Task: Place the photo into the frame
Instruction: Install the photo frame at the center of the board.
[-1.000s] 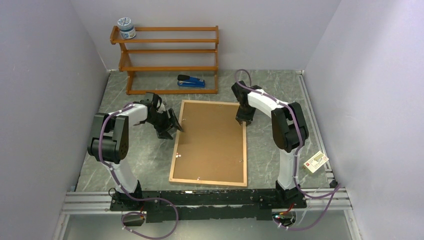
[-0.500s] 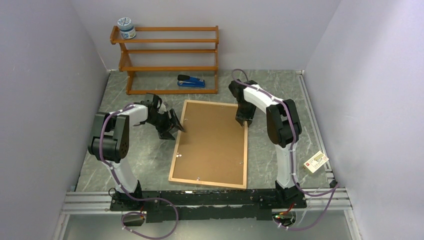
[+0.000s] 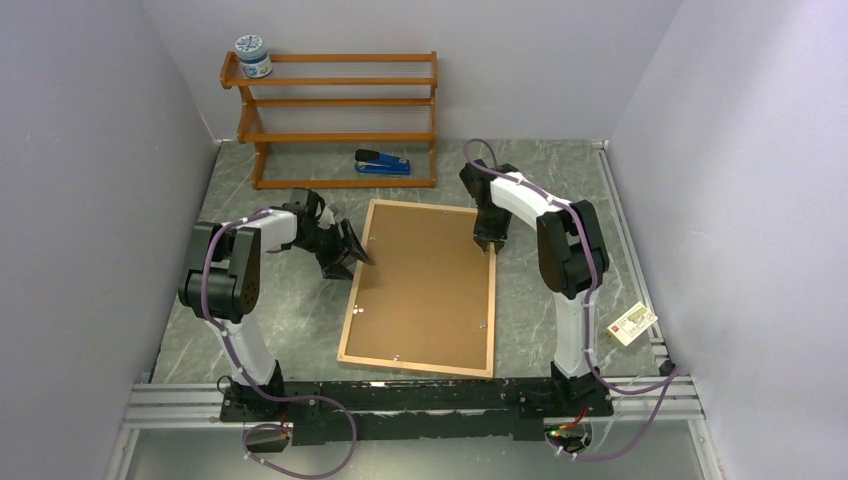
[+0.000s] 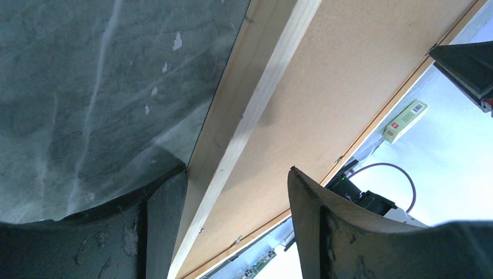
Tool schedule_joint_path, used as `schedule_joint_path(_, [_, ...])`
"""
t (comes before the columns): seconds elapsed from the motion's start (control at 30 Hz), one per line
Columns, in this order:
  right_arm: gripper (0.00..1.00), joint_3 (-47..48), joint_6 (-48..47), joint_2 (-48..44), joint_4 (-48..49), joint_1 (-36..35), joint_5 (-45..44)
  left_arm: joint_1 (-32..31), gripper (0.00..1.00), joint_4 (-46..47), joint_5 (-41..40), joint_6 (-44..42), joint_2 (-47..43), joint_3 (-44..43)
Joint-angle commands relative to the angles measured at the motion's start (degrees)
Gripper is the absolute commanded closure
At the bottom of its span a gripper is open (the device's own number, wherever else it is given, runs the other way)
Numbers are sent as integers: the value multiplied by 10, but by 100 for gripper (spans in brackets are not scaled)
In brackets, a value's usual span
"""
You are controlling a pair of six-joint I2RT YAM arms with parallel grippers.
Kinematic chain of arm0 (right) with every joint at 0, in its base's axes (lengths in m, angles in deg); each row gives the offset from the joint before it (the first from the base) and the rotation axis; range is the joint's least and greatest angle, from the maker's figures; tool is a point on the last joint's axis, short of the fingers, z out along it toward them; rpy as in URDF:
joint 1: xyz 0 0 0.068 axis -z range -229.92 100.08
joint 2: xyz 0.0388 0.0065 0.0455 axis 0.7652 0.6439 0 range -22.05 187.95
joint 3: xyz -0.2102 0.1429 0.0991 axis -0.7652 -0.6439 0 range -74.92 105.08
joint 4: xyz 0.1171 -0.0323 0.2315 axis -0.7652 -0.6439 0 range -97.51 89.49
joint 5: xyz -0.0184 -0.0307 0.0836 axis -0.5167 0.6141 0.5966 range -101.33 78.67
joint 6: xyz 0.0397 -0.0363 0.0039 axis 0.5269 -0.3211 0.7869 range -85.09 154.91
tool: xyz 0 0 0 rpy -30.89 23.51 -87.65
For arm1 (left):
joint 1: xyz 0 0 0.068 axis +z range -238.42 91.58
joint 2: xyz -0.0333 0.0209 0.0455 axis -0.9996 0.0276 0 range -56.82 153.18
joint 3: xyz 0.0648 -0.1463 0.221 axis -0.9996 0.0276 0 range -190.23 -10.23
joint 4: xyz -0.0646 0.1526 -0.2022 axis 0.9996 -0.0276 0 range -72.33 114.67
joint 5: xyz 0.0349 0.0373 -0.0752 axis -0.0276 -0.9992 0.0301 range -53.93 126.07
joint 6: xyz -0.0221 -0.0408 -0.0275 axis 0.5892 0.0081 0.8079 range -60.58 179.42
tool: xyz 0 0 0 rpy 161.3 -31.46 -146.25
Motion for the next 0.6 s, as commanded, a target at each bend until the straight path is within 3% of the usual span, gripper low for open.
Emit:
schedule_joint_path(0.0, [87,-12,7,3,37,13,-20,-4,31,3,-16,-7,13,8])
schedule_joint_path(0.07, [83,-2,13,8,25,13,-25,-4,31,2,-19,-8,12,8])
schedule_joint_path(0.13, [64,5,18,12,13,15,-38,-4,31,2,-21,-7,10,9])
schedule_joint_path(0.2, [52,7,21,13,10,18,-47,-4,30,3,-25,-6,7,10])
schedule_joint_path(0.3, [45,-8,30,4,23,25,-46,-4,28,3,-32,-4,3,12])
schedule_joint_path(0.4, [45,-41,42,-14,63,32,-27,-3,26,0,-37,-4,0,12])
schedule_joint_path(0.57, [59,-72,38,-22,93,33,11,-4,27,1,-37,-4,3,13])
